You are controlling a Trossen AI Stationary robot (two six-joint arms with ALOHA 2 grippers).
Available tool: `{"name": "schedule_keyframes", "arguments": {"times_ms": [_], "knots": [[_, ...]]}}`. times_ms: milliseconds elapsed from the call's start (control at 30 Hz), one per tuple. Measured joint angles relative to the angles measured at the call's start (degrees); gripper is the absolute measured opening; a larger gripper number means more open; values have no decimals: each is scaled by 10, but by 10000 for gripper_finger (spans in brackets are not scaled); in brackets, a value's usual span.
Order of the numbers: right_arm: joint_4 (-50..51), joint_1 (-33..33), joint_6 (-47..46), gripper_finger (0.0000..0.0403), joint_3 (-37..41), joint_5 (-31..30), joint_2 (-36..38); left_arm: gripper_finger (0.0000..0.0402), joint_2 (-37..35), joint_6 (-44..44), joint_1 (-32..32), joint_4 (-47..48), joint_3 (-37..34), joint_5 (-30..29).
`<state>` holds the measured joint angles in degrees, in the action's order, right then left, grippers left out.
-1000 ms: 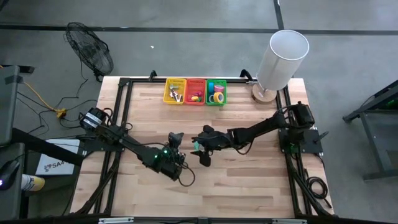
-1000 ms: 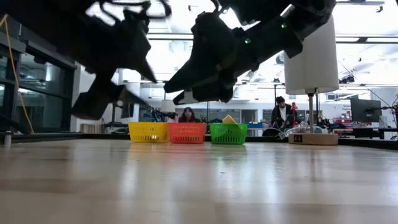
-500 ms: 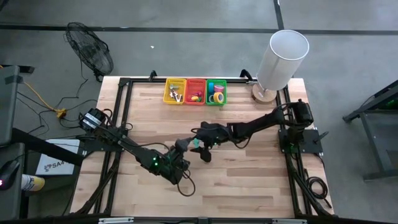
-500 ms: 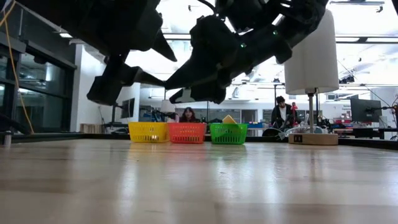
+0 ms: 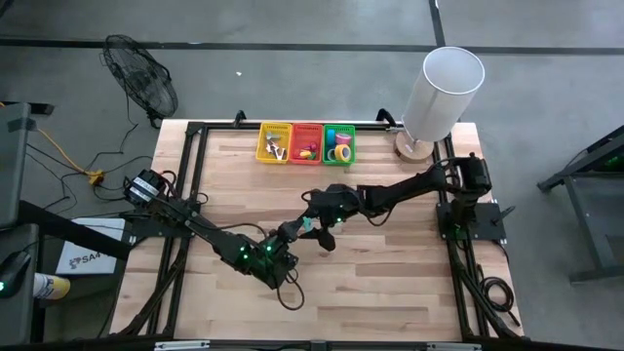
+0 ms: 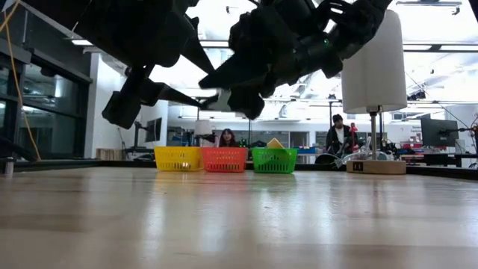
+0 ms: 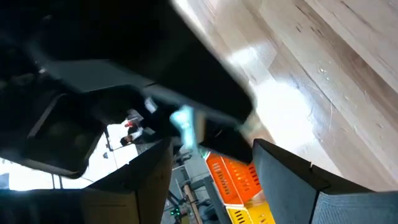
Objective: Pick and place Stapler, Stapler remover, tape
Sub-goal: Put the light blue staple remover into the yellow basket
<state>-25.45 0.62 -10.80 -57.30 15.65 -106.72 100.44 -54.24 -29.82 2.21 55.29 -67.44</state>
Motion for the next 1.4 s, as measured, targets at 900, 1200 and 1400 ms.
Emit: {"name": "schedule_keyframes", "arguments": {"times_ms": [900,1200,1400], "knots": [[-49,21,21,252,0,43,22,191,-1,-100,17,-128,1,26],[-52,21,19,252,0,49,23,95,0,-108,16,-127,0,25],[-51,21,21,252,0,47,23,95,0,-107,16,-127,0,26]]}}
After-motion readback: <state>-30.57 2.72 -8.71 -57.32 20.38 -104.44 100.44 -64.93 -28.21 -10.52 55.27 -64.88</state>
